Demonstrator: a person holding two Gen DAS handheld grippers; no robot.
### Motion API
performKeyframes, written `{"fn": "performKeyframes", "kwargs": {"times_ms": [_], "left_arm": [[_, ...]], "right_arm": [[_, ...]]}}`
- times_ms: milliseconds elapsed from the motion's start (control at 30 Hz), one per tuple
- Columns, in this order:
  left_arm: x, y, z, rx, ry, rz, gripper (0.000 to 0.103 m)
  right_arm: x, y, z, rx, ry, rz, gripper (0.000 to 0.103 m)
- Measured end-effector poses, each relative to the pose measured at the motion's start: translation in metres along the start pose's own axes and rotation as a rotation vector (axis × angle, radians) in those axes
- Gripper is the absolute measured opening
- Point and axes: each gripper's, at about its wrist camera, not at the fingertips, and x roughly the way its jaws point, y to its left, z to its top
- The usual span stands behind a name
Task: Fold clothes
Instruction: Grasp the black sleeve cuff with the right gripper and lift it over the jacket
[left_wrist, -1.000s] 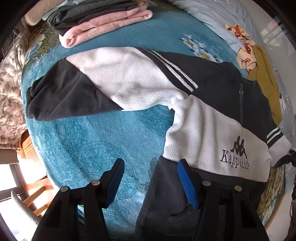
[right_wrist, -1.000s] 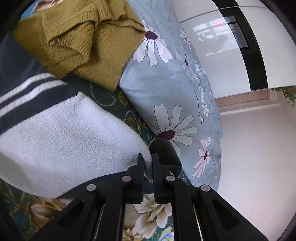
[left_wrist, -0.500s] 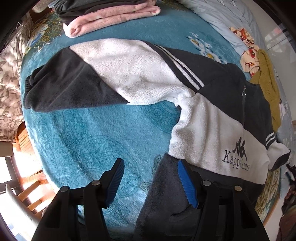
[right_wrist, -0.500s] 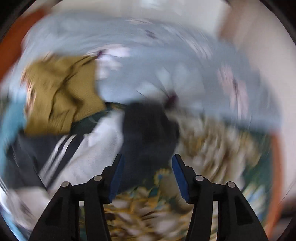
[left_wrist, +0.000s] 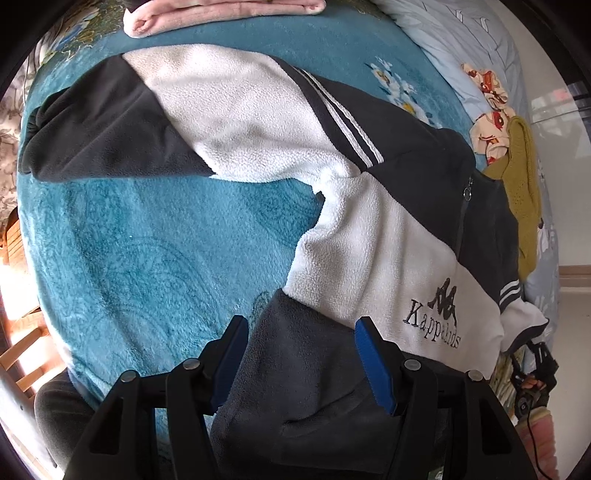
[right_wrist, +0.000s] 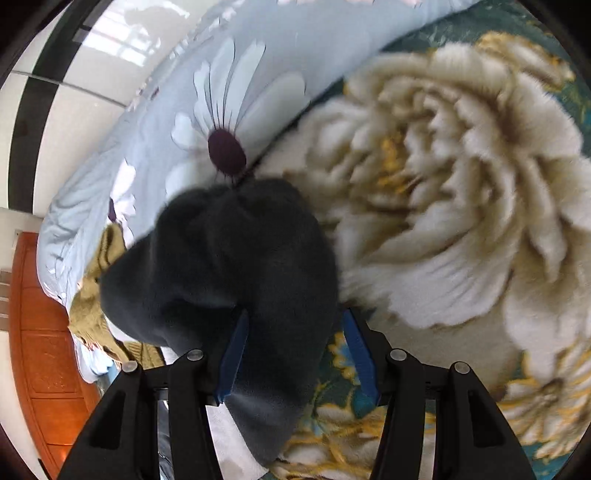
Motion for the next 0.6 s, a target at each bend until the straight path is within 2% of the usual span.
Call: {"fn": "performKeyframes", "kwargs": {"times_ms": [133, 167, 200, 233, 300, 400, 433, 500, 600], "left_arm": [[0.005, -0.008, 0.001, 0.019, 0.012, 0.007, 0.064], [0.006, -0.009, 0.001, 0.019, 0.013, 0.007, 0.064], [0.006, -0.009, 0.001, 0.019, 0.014, 0.008, 0.064], [0.005, -0.010, 0.002, 0.019, 0.013, 0.007, 0.064], [0.004, -0.011, 0.003, 0.019, 0.007, 0.006, 0.064], [0.002, -0.009, 0.004, 0.017, -0.002, 0.010, 0.064], [0.002, -0.008, 0.004, 0.014, -0.002, 0.011, 0.064], [0.002, -0.003, 0.003, 0.005, 0.003, 0.007, 0.064], [0.004, 0.002, -0.002, 0.003, 0.012, 0.005, 0.064]], "right_arm": [[0.009, 0.018, -0.006, -0.011, -0.003, 0.022, 0.053], [0.009, 0.021, -0.006, -0.014, -0.006, 0.021, 0.037], [0.008, 0.028, -0.007, -0.024, -0.011, 0.009, 0.015], [0.004, 0.035, -0.008, -0.047, -0.032, -0.021, 0.009], [-0.010, 0.050, -0.010, -0.114, -0.089, -0.072, 0.008], [-0.042, 0.075, -0.017, -0.312, -0.233, -0.163, 0.008], [-0.046, 0.077, -0.016, -0.352, -0.255, -0.188, 0.008], [-0.043, 0.069, -0.014, -0.370, -0.239, -0.233, 0.008], [-0.031, 0.025, -0.015, -0.236, -0.166, -0.282, 0.008]]}}
